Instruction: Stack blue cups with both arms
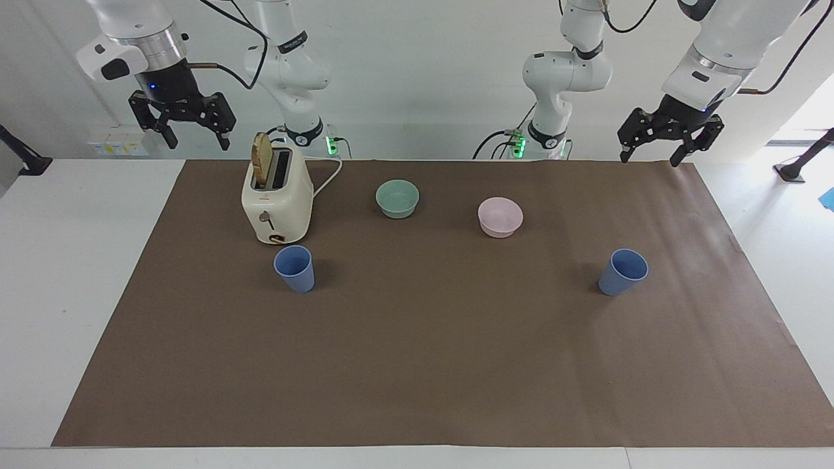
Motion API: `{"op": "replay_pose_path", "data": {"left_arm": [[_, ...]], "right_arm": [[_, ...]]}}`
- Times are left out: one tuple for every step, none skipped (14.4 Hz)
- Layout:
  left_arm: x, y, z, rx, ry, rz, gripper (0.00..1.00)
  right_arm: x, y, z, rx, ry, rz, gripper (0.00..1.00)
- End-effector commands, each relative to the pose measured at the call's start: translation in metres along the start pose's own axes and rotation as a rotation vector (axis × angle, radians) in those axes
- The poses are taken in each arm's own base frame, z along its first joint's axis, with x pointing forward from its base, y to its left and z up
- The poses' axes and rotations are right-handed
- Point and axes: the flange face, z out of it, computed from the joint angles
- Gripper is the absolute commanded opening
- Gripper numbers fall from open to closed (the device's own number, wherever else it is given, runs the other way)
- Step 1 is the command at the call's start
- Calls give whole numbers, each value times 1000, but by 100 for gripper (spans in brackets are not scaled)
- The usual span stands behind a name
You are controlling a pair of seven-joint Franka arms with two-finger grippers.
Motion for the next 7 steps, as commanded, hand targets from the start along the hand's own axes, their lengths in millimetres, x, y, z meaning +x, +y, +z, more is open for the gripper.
{"op": "replay_pose_path", "data": {"left_arm": [[-9,-2,-1,-6,9,0,100],[-9,-2,-1,-5,8,0,100],[-9,-2,-1,-5,8,0,100],[-9,-2,-1,-5,8,0,100],[-10,-2,0,-7,5,0,100],[-11,-2,2,-7,4,0,100],[-13,-1,4,-7,2,1,100]], "right_arm": [[-5,-2,-5,19,-5,14,100],[-5,-2,-5,19,-5,14,100],[-5,-2,-5,19,-5,14,100],[-5,-2,-5,19,-5,14,100],[-5,-2,-5,21,-5,14,100],[-5,-1,-5,19,-5,15,100],[-5,-2,-5,19,-5,14,100]]}}
